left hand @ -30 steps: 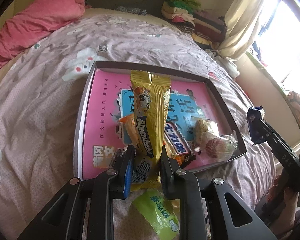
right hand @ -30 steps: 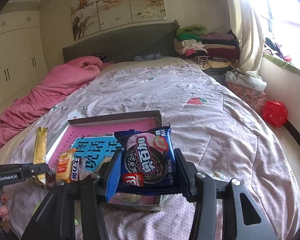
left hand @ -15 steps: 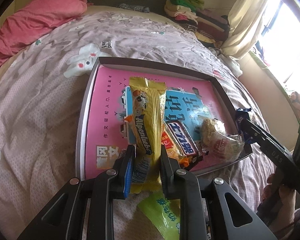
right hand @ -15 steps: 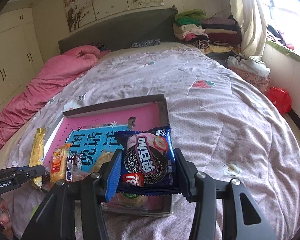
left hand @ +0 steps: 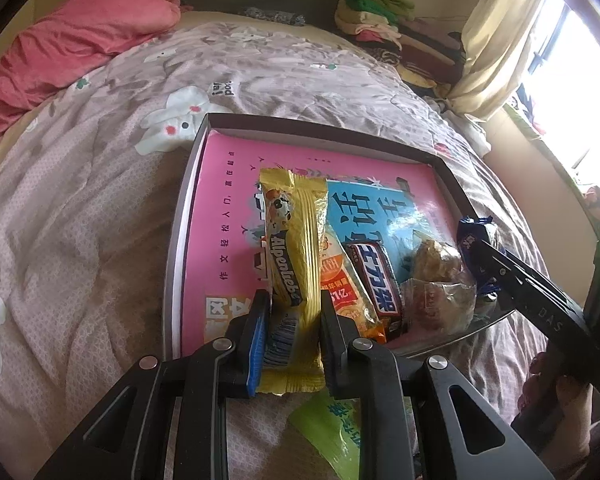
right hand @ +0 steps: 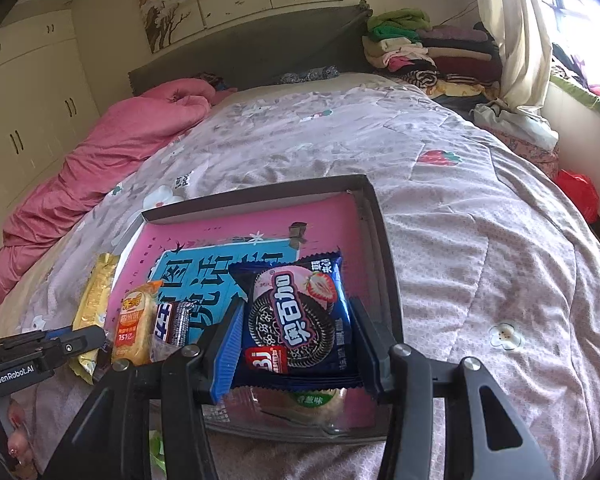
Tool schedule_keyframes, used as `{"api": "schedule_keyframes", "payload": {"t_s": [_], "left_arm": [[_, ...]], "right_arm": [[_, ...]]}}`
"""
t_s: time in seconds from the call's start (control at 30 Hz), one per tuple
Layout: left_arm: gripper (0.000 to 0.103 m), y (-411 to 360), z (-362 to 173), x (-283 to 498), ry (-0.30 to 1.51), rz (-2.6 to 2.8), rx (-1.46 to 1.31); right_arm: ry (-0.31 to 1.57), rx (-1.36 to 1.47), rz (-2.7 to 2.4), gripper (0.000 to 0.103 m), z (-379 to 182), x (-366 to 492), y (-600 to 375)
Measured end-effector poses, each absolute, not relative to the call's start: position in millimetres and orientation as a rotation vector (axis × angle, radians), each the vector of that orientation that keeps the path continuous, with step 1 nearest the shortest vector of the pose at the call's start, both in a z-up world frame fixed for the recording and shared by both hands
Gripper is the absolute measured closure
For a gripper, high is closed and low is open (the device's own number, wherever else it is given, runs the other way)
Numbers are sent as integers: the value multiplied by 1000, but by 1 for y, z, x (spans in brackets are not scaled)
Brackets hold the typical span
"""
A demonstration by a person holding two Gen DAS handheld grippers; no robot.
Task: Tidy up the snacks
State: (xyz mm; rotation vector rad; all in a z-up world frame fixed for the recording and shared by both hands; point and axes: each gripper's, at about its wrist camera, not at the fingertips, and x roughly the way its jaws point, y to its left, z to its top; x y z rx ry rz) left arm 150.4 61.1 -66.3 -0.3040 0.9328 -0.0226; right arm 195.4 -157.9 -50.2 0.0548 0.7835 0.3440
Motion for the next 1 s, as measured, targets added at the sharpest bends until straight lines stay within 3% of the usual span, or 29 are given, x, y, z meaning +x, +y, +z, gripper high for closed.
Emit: {"api": "schedule_keyframes", "payload": {"t_s": [1.0], "left_arm": [[79, 62, -67, 152, 933, -22, -304]], "right_arm": [[839, 124, 308, 52, -52, 211, -160]]}}
